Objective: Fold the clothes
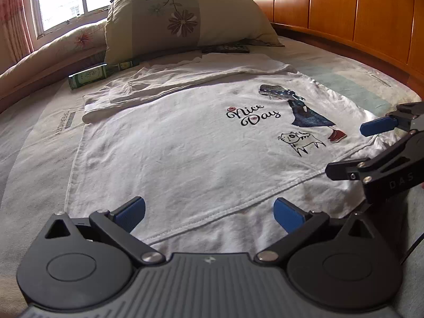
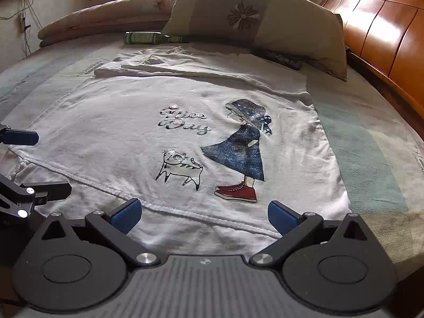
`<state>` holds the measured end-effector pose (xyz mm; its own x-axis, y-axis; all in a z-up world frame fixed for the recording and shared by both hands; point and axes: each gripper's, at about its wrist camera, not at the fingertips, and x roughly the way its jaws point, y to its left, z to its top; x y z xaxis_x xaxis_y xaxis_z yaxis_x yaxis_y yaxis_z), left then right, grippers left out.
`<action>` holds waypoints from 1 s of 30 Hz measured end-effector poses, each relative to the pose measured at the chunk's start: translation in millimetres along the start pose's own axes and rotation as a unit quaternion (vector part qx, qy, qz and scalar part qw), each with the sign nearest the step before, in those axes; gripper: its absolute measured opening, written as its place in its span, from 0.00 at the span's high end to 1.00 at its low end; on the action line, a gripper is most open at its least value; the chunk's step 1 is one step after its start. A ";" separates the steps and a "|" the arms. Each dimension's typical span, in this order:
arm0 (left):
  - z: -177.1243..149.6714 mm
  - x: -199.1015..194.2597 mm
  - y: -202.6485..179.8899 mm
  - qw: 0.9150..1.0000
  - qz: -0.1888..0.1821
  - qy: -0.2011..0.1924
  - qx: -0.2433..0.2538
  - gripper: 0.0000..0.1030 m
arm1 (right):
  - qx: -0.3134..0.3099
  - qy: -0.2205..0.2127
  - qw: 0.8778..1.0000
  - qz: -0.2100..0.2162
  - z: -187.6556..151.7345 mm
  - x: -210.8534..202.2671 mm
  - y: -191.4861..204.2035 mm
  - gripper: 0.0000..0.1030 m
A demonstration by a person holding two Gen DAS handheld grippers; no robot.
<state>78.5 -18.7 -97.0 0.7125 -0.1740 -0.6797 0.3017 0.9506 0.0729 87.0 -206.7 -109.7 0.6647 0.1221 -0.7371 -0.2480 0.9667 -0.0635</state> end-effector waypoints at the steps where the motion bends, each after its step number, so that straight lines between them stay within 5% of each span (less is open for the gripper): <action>1: -2.0 3.6 -1.6 1.000 -0.004 0.008 -0.005 0.01 | 0.007 0.003 1.000 0.005 -0.7 2.9 -1.4 0.00; 15: -19.5 -0.7 -4.9 1.000 -0.002 0.003 -0.016 0.01 | 0.018 0.001 1.000 0.017 -6.9 0.2 -8.1 0.00; 21: -14.0 -9.5 -6.8 0.999 0.009 0.007 0.040 0.01 | -0.002 0.008 1.000 0.020 -4.7 -1.3 -9.3 0.00; 26: -10.1 -18.2 -9.3 0.995 0.016 0.008 0.100 0.01 | -0.135 -0.016 0.990 0.025 -1.5 -27.5 0.7 0.00; 30: -16.3 -25.2 -22.1 0.976 0.018 -0.005 0.215 0.01 | -0.247 -0.030 0.967 0.059 -7.0 -47.1 16.7 0.00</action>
